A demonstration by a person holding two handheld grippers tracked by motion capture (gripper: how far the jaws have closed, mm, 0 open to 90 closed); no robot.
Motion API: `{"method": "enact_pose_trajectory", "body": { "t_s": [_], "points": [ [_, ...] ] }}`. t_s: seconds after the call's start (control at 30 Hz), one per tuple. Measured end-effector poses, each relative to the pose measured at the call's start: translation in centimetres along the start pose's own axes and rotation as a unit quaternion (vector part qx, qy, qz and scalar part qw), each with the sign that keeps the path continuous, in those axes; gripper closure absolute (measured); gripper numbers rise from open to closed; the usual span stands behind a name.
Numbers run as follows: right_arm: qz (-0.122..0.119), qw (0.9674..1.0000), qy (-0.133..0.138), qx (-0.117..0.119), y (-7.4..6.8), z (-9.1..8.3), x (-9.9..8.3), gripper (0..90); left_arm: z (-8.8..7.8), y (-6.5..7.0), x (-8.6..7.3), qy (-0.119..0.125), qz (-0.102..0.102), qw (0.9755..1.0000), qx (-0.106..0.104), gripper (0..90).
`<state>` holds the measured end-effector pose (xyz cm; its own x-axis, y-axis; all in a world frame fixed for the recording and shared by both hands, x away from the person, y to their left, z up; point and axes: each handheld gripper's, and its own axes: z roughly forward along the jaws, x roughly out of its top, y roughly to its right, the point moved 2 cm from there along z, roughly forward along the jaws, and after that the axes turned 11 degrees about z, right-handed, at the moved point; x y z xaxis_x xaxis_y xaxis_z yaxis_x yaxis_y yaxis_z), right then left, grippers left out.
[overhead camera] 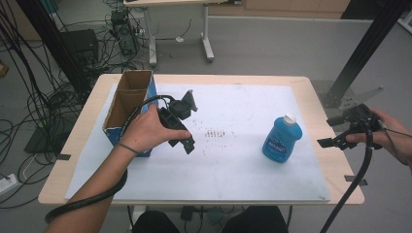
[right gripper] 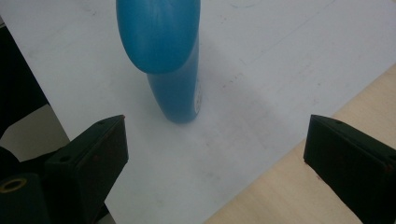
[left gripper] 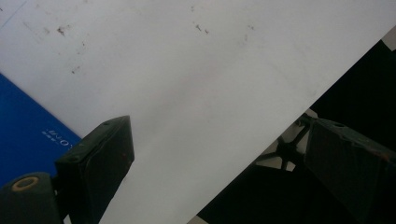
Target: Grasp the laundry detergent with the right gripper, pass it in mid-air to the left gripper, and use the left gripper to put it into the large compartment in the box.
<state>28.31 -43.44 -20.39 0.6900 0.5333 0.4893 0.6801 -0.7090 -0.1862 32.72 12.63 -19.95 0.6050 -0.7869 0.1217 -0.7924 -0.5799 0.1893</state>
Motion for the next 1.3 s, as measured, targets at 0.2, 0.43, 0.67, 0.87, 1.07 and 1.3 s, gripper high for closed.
{"method": "enact_pose_trajectory", "body": {
  "t_s": [0.2, 0.43, 0.67, 0.87, 1.07, 1.3],
  "points": [
    [-0.008, 0.9999, 0.006, 0.001, -0.1, 0.3, -0.6, 6.2, 0.3, -0.1, -0.2, 0.002, -0.001, 1.0, -0.003, 8.7],
    [0.001, 0.9999, 0.012, 0.002, -0.5, 0.7, -1.4, 6.2, 1.0, 0.2, -0.1, -0.003, 0.0, 1.0, -0.002, 8.7],
    [0.006, 0.9999, 0.015, 0.004, -0.5, 1.3, -2.3, 6.2, 0.9, 0.3, -0.3, 0.004, 0.002, 1.0, -0.002, 8.7],
    [0.008, 0.9998, 0.019, 0.006, -0.6, 1.7, -2.9, 6.1, 1.0, 0.4, -0.5, 0.011, 0.002, 0.9999, -0.003, 8.9],
    [0.009, 0.9998, 0.018, 0.007, -0.8, 2.2, -3.3, 5.9, 1.2, 0.3, -0.7, 0.015, 0.001, 0.9999, -0.003, 9.0],
    [0.013, 0.9996, 0.022, 0.007, -0.9, 2.7, -4.0, 5.9, 1.2, 0.4, -0.8, 0.021, 0.001, 0.9998, -0.003, 8.9]
  ]
}}
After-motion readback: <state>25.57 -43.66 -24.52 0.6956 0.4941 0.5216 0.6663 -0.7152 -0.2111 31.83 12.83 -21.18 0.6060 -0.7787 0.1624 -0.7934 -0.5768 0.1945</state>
